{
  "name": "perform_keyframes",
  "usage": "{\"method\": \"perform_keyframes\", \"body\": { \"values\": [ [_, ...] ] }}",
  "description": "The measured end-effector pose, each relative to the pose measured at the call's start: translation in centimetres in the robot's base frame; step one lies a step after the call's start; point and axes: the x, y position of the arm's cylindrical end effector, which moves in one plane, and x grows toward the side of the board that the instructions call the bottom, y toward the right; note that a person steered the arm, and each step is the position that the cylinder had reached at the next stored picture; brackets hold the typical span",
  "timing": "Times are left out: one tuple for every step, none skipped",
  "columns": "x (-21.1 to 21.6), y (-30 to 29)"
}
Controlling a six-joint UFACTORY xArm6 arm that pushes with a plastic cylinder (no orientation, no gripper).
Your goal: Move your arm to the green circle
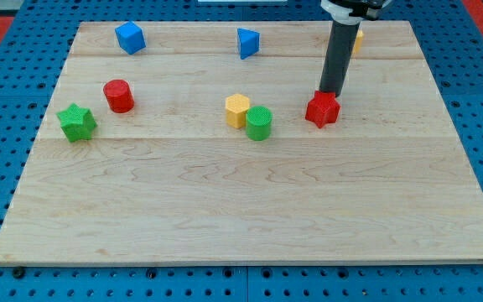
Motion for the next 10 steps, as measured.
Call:
{"method": "perform_keyframes", "body": {
  "values": [
    [-0.2, -4.3],
    [3.7, -0.8],
    [4.3, 4.5],
    [2.3, 2.3],
    [-0.6, -0.3],
    [-1.1, -1.5],
    [-1.1, -2.0],
    [-1.1, -2.0],
    [-1.1, -2.0],
    [2.1, -2.0]
  ]
}}
